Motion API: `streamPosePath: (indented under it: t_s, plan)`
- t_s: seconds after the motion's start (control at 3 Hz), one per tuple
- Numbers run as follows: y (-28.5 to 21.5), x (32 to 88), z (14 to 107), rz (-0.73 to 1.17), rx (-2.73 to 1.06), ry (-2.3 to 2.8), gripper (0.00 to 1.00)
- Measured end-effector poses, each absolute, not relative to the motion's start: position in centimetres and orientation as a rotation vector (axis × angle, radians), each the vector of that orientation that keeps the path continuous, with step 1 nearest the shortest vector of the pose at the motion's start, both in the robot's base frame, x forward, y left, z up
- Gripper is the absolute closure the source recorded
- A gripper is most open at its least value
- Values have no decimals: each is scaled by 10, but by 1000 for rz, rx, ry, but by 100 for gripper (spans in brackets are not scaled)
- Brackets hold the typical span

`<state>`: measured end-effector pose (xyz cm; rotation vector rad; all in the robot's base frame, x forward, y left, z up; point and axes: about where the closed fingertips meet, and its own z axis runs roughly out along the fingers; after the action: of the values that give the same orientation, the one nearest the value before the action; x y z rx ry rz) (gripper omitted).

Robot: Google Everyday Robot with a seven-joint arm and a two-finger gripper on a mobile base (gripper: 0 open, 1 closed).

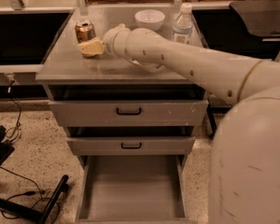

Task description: Place orange can into bottom drawer

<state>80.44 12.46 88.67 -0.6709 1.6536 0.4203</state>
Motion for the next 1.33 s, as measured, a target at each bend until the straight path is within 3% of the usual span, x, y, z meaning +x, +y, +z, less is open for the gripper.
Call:
streamPosePath:
  t_s: [0.33,0.67,1.33]
  plan:
    - [136,828,888,431,-652,1637,0]
    - [149,839,900,458,-651,1595,19]
    - [196,834,905,687,-649,1536,66]
